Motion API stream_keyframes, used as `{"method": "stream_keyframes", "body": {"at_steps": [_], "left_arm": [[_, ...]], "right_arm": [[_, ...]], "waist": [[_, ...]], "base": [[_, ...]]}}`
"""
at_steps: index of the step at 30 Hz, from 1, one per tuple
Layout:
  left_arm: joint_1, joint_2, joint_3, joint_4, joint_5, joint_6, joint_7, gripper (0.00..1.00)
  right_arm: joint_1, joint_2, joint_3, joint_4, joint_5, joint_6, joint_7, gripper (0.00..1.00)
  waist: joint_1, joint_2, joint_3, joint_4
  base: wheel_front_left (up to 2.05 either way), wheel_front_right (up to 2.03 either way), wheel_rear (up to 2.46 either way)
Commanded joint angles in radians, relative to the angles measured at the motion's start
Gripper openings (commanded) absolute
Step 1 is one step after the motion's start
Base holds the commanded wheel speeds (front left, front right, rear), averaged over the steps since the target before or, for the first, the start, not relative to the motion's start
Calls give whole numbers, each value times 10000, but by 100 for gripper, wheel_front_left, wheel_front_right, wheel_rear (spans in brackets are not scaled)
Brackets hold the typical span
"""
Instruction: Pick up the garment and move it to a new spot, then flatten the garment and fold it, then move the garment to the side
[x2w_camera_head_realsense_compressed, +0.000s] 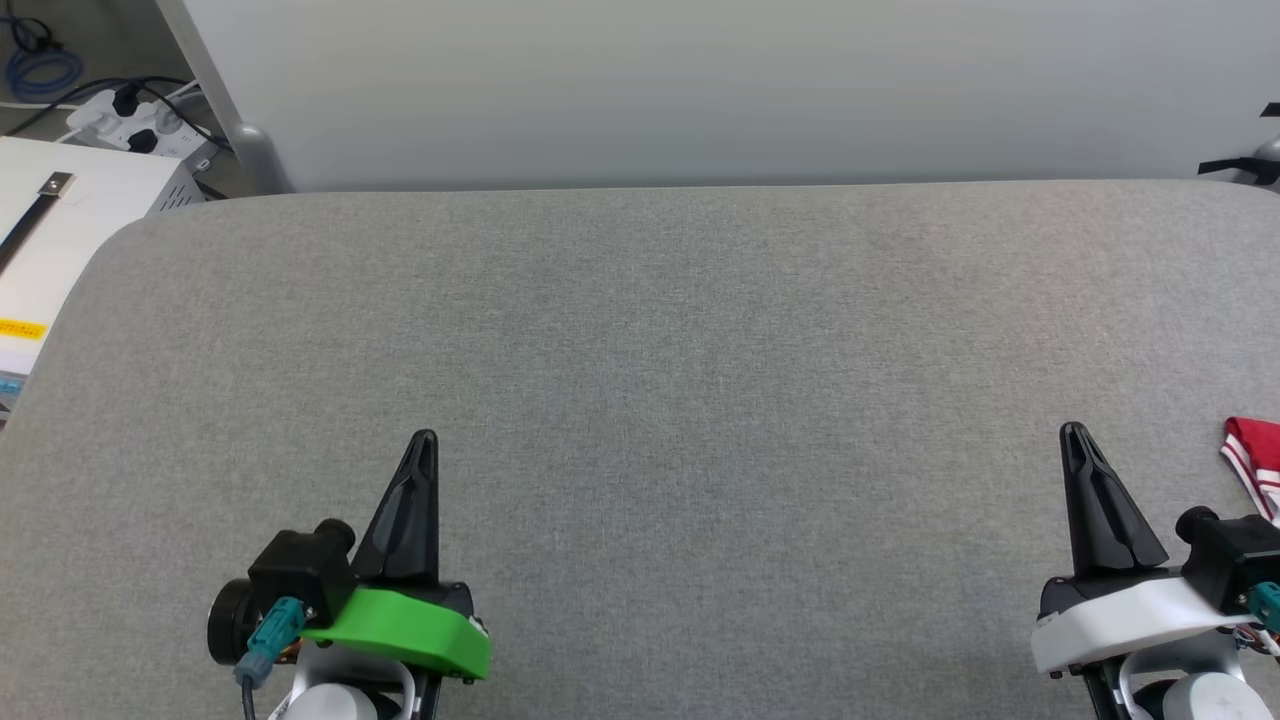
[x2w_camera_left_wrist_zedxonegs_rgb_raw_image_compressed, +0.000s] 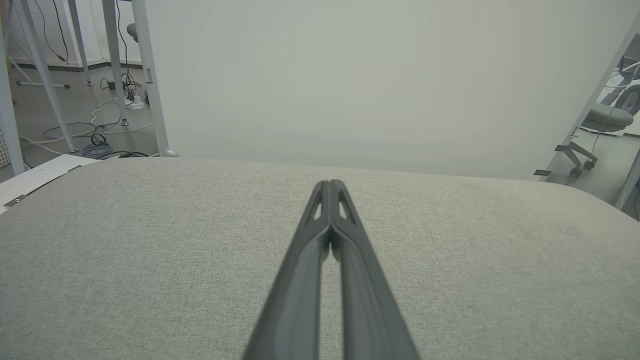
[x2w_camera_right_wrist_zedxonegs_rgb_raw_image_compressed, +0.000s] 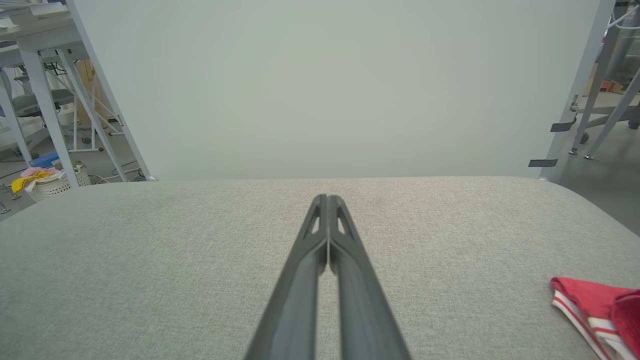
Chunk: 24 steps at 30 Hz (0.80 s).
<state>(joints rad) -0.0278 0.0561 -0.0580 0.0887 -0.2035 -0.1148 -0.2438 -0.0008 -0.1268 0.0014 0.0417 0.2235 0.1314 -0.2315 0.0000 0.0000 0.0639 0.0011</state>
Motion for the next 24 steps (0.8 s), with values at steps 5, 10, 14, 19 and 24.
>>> {"method": "stream_keyframes", "body": {"at_steps": [5, 10, 14, 19, 24], "left_arm": [[33, -9, 57, -84, 217, 107, 193, 0], [43, -11, 79, -119, 296, 152, 291, 0], [53, -13, 99, -150, 364, 191, 376, 0], [63, -15, 122, -185, 444, 237, 474, 0], [74, -17, 146, -221, 526, 284, 575, 0]], "right_arm": [[1, 73, 0, -48, -189, -1, 180, 0], [1, 104, -1, -64, -279, -1, 273, 0], [2, 130, -1, -78, -356, -1, 354, 0], [2, 160, -2, -94, -445, -2, 447, 0], [2, 191, -2, -110, -538, -2, 544, 0]], "waist": [[0, 0, -41, -1], [0, 0, -67, -1], [0, 0, -89, -1], [0, 0, -115, -2], [0, 0, -142, -2]], "base": [[0, 0, 0], [0, 0, 0], [0, 0, 0], [0, 0, 0], [0, 0, 0]]}}
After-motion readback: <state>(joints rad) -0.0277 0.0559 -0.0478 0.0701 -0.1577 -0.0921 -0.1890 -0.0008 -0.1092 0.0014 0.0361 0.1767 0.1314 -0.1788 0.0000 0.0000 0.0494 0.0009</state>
